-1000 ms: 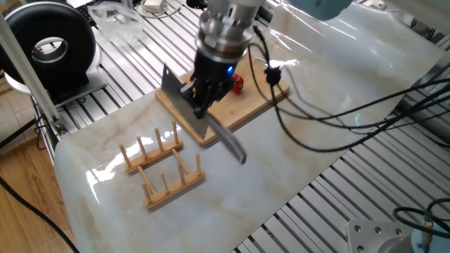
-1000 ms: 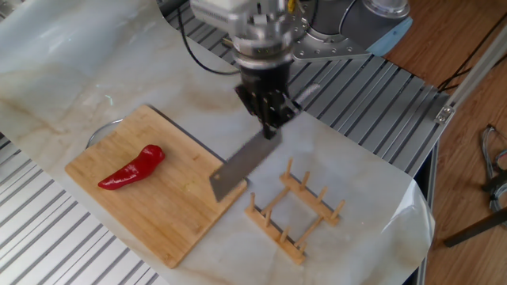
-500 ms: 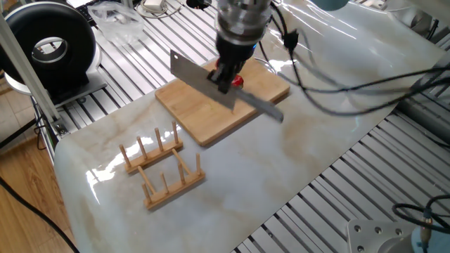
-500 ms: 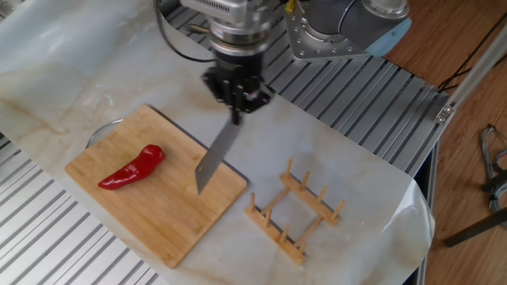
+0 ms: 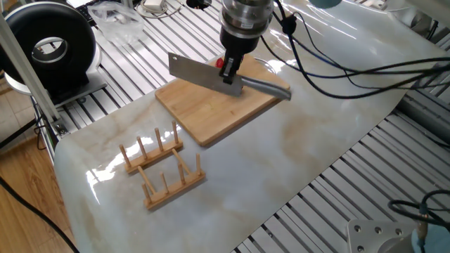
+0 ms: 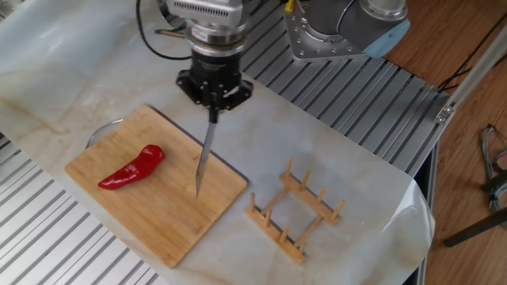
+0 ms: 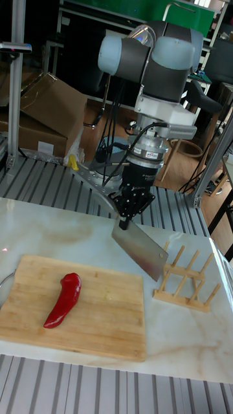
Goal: Chop the chili peppers
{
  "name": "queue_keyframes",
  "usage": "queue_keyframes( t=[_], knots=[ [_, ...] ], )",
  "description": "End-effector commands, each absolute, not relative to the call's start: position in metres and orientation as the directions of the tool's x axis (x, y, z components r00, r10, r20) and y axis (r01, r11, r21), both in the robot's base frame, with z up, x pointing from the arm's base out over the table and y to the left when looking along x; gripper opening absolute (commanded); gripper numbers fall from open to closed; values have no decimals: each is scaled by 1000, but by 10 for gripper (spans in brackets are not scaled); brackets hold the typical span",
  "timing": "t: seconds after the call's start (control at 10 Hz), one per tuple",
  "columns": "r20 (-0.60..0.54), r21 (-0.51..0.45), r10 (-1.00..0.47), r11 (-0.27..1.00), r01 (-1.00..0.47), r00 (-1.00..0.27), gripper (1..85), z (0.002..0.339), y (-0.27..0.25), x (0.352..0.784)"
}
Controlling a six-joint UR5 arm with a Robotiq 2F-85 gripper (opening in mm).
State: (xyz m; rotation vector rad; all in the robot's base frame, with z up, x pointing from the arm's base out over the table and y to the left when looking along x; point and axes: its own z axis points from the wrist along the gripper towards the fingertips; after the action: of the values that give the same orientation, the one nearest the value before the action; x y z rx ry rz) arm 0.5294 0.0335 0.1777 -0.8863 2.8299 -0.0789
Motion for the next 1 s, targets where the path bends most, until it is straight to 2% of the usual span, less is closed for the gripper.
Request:
queue_keyframes(
  t=[0.0, 0.3, 0.6, 0.7, 0.9],
  knots=[
    [-137, -138, -671, 741, -657, -729, 13, 170, 22, 544],
    [-76, -119, -735, 678, -726, -674, 13, 166, 19, 530],
    [-3, 44, -746, 665, -745, -666, 13, 164, 33, 486],
    [18, 66, -754, 656, -752, -656, 13, 164, 33, 478],
    [41, -10, -762, 647, -763, -647, 13, 164, 15, 489]
  ],
)
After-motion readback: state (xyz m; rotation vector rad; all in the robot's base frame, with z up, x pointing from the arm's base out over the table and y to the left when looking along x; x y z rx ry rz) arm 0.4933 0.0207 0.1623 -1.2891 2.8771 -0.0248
